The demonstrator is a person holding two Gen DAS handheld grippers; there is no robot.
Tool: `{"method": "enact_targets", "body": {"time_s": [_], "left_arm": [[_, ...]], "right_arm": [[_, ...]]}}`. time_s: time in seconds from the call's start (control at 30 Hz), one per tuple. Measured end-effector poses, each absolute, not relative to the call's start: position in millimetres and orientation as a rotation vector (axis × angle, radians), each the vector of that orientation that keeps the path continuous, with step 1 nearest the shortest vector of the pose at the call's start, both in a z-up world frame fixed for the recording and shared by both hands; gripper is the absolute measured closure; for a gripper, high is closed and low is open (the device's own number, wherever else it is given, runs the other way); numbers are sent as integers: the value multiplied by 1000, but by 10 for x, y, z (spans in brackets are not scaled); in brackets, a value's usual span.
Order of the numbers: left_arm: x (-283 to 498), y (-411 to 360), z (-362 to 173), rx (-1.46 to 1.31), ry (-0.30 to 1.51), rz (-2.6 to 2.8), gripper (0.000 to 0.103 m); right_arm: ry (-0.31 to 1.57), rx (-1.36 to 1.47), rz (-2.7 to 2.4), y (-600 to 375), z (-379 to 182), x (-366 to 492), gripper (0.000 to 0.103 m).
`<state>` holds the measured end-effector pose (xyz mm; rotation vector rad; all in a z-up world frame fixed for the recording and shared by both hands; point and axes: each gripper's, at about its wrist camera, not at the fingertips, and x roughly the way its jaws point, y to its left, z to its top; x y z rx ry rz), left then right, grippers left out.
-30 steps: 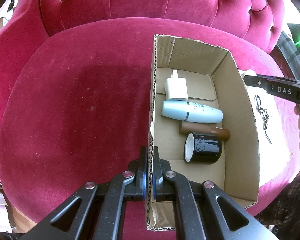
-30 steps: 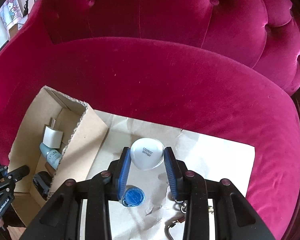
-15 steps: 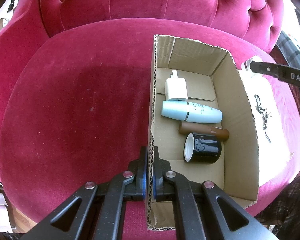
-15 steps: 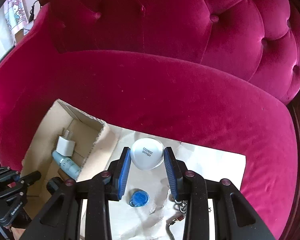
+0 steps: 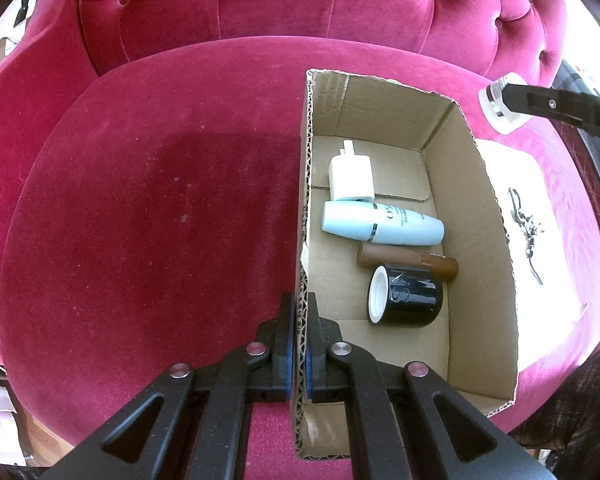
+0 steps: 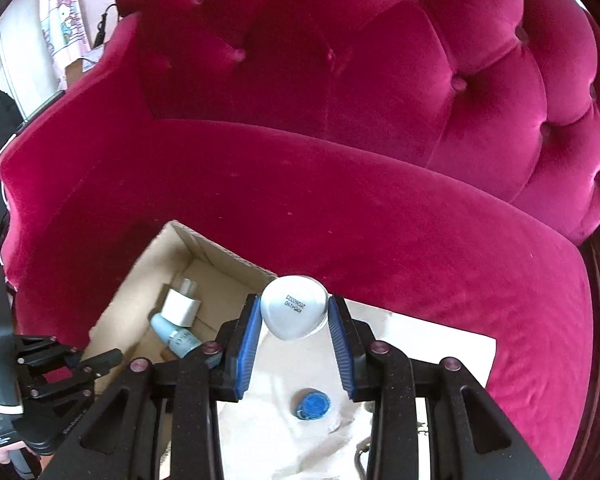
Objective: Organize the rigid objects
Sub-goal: 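Close the right gripper on the white jar and lift it, then carry the white jar over the box and release it inside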
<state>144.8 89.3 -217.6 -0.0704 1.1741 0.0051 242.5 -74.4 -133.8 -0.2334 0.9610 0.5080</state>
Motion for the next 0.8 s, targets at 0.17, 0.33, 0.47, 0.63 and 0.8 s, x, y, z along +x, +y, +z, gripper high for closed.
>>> {"method": "enact_targets", "body": {"time_s": [0.17, 0.33, 0.47, 0.63, 0.8], "left_arm": [[1447, 891, -2176, -70, 1174, 5, 100], [1447, 890, -2176, -71, 1174, 6, 100], [1446, 890, -2177, -71, 1174, 6, 100], [1447, 888, -2176, -70, 1174, 5, 100], [1446, 889, -2177, -70, 1174, 6, 100]], "right_arm": [[951, -240, 546, -645, -1309, 2362, 67], [952, -255, 588, -522, -1338, 2297, 67], [956, -268, 617, -433, -1380, 2267, 67], [962, -284, 653, -316, -1418, 2206, 67], [971, -306, 692, -229, -1471, 2129, 67]]}}
